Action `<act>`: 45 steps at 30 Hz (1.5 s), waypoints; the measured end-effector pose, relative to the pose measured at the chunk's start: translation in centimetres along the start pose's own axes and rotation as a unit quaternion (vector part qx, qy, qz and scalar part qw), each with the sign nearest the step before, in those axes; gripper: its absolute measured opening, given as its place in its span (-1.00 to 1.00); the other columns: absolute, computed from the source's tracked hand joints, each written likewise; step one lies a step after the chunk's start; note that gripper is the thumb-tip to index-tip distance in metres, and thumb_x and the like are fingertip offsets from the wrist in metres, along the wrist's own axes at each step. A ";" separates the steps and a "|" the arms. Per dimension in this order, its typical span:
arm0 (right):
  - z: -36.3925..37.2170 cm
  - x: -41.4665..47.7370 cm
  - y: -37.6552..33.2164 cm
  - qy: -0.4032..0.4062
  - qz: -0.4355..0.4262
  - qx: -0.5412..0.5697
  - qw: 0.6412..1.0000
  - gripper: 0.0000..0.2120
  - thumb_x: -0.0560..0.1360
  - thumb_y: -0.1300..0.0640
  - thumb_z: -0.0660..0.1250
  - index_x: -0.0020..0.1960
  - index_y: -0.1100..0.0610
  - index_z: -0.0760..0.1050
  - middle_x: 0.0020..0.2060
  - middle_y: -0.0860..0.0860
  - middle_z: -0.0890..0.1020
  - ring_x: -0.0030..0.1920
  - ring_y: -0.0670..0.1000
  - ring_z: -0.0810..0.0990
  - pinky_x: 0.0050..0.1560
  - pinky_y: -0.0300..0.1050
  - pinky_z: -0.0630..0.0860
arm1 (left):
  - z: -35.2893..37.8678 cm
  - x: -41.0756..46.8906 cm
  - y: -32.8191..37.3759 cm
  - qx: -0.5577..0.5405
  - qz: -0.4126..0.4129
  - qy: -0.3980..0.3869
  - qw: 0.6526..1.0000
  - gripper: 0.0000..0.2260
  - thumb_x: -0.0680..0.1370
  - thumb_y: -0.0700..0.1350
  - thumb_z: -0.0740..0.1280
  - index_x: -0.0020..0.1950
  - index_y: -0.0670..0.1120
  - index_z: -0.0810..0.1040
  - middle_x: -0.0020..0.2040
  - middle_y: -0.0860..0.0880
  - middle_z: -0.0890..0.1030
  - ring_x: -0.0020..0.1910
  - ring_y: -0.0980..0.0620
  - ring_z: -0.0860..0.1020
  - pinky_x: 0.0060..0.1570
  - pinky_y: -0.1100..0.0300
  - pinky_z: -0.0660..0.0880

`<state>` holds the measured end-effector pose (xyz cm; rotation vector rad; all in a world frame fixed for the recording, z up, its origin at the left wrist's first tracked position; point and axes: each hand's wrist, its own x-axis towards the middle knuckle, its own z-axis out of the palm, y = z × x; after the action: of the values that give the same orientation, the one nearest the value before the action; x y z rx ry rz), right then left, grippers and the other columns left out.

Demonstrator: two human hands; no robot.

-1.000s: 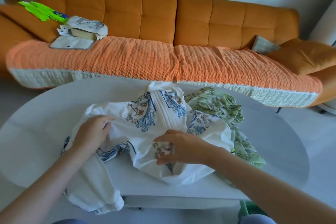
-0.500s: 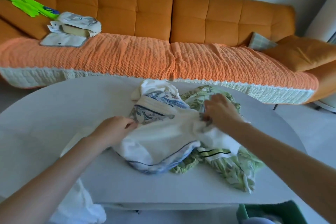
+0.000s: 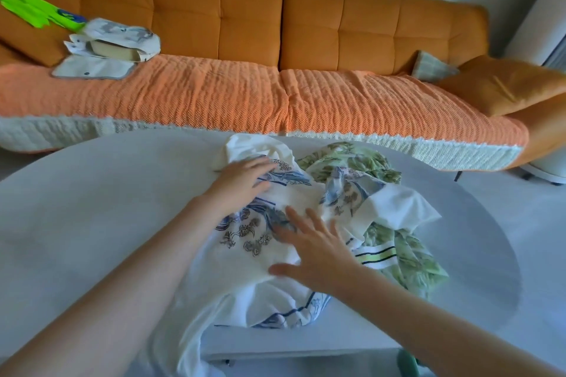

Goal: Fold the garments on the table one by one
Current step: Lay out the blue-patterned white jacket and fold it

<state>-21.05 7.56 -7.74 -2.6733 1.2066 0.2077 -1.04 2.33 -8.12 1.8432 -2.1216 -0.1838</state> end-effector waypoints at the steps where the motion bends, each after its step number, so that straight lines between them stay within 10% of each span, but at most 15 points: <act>1: 0.6 0.1 0.3 -0.010 0.002 0.009 1.000 -0.38 0.52 -0.19 0.21 0.50 -0.15 0.06 0.53 -0.10 -0.16 0.52 0.11 -0.18 0.43 0.33 -0.12 | 0.4 0.7 0.3 0.020 -0.018 -0.061 0.998 -0.54 0.62 0.06 0.12 0.51 0.09 0.13 0.52 0.03 0.16 0.50 0.02 0.09 0.47 -0.01 -0.05; 5: 0.0 1.2 3.5 0.022 0.004 0.062 0.998 -0.50 0.58 0.28 0.14 0.43 -0.13 0.30 0.52 -0.16 0.02 0.53 -0.01 -0.06 0.48 0.16 0.03 | 1.4 0.7 -0.4 0.117 -0.062 -0.119 0.984 -0.51 0.59 0.21 0.01 0.46 0.05 0.29 0.45 -0.04 0.31 0.41 -0.08 0.27 0.44 -0.05 0.08; 11: -2.0 6.0 6.5 0.014 0.054 0.067 0.996 -0.52 0.55 0.39 0.07 0.22 -0.09 0.50 0.46 -0.09 0.26 0.47 0.03 0.20 0.40 0.11 0.21 | -0.3 -3.6 -2.7 0.212 -0.080 -0.105 0.968 -0.58 0.63 0.17 -0.06 0.24 0.08 0.52 0.09 0.02 0.54 0.03 0.00 0.54 -0.18 0.10 0.49; 13: -2.2 8.4 6.0 0.026 0.084 0.093 0.992 -0.56 0.54 0.40 0.02 0.27 0.04 0.42 0.22 0.03 0.50 0.18 0.05 0.50 0.13 -0.04 0.45 | -0.8 -5.1 -2.9 0.207 -0.105 -0.124 0.965 -0.53 0.63 0.18 -0.07 0.10 0.02 0.58 -0.13 -0.02 0.56 -0.16 -0.02 0.55 -0.34 0.12 0.40; 16: -2.3 11.5 4.2 0.016 0.079 0.111 0.991 -0.57 0.57 0.35 0.02 0.41 0.17 0.22 -0.26 -0.01 0.43 -0.33 -0.06 0.42 -0.38 -0.24 0.36 | -2.1 -6.7 -3.0 0.085 -0.160 -0.174 0.968 -0.50 0.62 0.17 0.01 -0.13 -0.16 0.57 -0.35 -0.07 0.50 -0.35 -0.04 0.50 -0.35 0.13 0.38; 20: -2.3 14.5 2.2 -0.022 0.013 0.100 0.995 -0.60 0.58 0.26 0.10 0.41 0.18 0.27 0.35 0.20 0.34 0.31 0.20 0.39 0.32 0.07 0.35 | -3.2 -8.2 -3.7 -0.182 -0.229 -0.155 0.944 -0.66 0.58 0.03 0.24 -0.09 -0.23 0.61 -0.20 -0.18 0.64 -0.27 -0.10 0.62 -0.17 0.04 0.55; 25: -3.5 12.3 0.8 0.061 -0.083 0.142 0.984 -0.48 0.51 0.42 0.09 0.41 0.08 0.33 0.51 -0.05 0.14 0.52 0.01 0.01 0.50 0.04 0.04 | -2.8 -7.8 -6.7 -0.038 -0.178 0.082 0.980 -0.67 0.54 -0.02 0.31 0.30 0.02 0.47 0.28 0.02 0.51 0.23 0.01 0.48 0.19 0.06 0.41; 29: -3.4 5.6 1.9 0.242 0.016 0.143 0.960 -0.77 0.53 -0.04 0.26 0.11 0.05 0.52 0.13 -0.04 0.54 0.10 -0.02 0.53 0.07 -0.07 0.52 | -1.9 -6.7 -9.1 0.052 -0.247 0.021 0.967 -0.30 0.53 0.18 0.25 0.54 -0.02 0.01 0.54 -0.04 0.11 0.50 -0.07 0.09 0.45 -0.11 0.00; 34: -1.4 0.1 3.4 0.016 0.155 0.077 0.985 -0.32 0.13 -0.59 0.03 -0.41 0.07 0.29 -0.54 -0.07 0.34 -0.54 -0.06 0.31 -0.44 -0.22 0.34 | -2.0 -6.8 -10.7 -0.018 -0.302 0.023 0.953 -0.34 0.49 0.11 0.32 0.51 0.00 0.12 0.47 0.00 0.29 0.42 -0.09 0.28 0.41 -0.07 0.12; 39: -0.1 1.2 2.4 0.077 0.131 0.292 0.944 -0.76 0.42 -0.11 0.40 -0.13 0.07 0.59 -0.25 0.01 0.66 -0.28 0.02 0.62 -0.14 -0.05 0.61 | -2.8 -8.3 -10.1 -0.010 -0.291 0.061 0.955 -0.72 0.49 0.02 0.36 0.12 -0.10 0.56 0.05 -0.13 0.60 -0.10 -0.09 0.51 -0.18 0.11 0.40; 45: -4.7 6.9 5.7 0.289 0.217 0.395 0.845 -0.82 0.53 0.29 0.25 0.10 0.20 0.52 -0.20 0.09 0.64 -0.29 0.18 0.63 -0.22 0.18 0.61 | -5.6 -11.9 -13.1 -0.111 -0.412 0.219 0.878 -0.68 0.58 -0.02 0.22 -0.27 -0.21 0.43 -0.16 -0.32 0.54 -0.07 -0.28 0.51 -0.18 0.05 0.27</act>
<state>-20.63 -2.25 -5.37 -1.7342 1.5810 -0.9024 14.40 12.56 -8.68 2.2524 -0.8901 -0.1666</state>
